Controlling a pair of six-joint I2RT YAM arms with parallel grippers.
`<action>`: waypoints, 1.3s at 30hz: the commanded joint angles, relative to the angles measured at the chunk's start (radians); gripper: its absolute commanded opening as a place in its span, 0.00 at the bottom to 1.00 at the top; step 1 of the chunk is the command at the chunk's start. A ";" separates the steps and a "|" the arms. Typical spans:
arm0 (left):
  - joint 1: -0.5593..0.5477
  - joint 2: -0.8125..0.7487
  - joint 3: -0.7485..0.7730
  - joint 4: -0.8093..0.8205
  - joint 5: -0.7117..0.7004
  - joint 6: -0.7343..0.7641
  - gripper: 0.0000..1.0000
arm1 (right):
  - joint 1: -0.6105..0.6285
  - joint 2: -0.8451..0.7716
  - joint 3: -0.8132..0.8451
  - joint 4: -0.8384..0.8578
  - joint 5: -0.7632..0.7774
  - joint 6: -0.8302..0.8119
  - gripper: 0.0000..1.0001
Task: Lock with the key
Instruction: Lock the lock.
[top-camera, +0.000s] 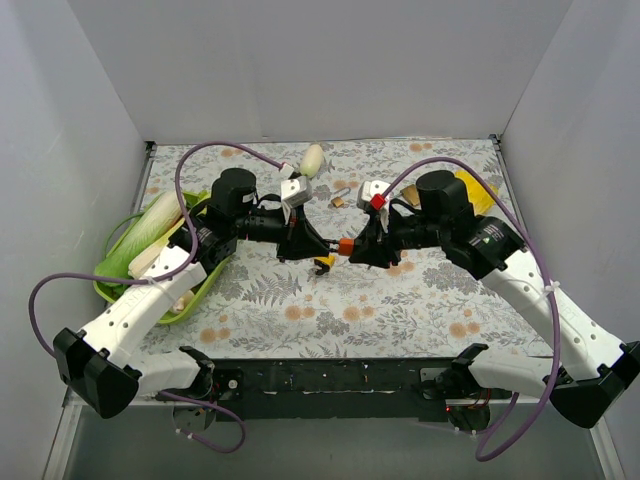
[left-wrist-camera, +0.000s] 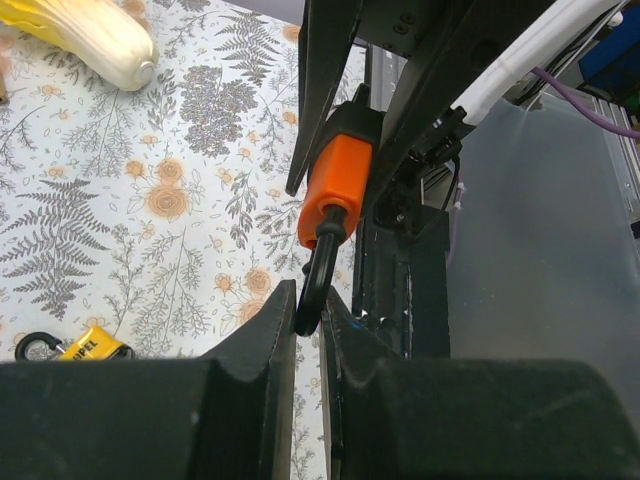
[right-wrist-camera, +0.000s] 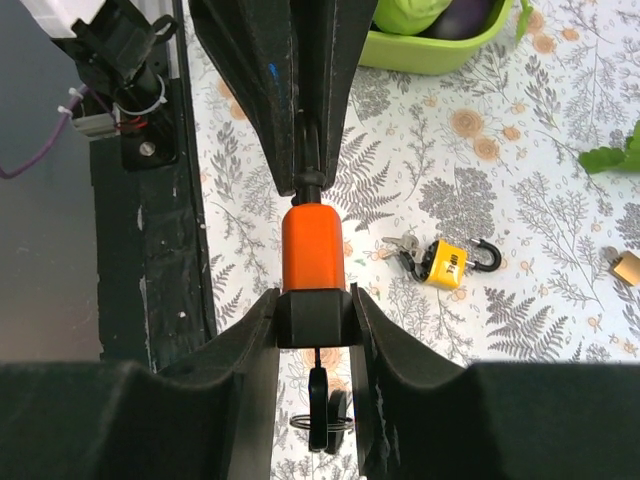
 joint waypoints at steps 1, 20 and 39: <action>-0.104 0.012 -0.013 0.223 0.103 -0.095 0.00 | 0.079 0.030 0.016 0.278 -0.033 -0.030 0.01; -0.169 0.002 -0.062 0.326 0.082 -0.127 0.00 | 0.079 0.038 -0.033 0.448 -0.242 0.155 0.01; 0.018 -0.113 -0.116 0.127 0.085 -0.006 0.00 | -0.059 -0.013 0.016 0.011 -0.174 0.041 0.61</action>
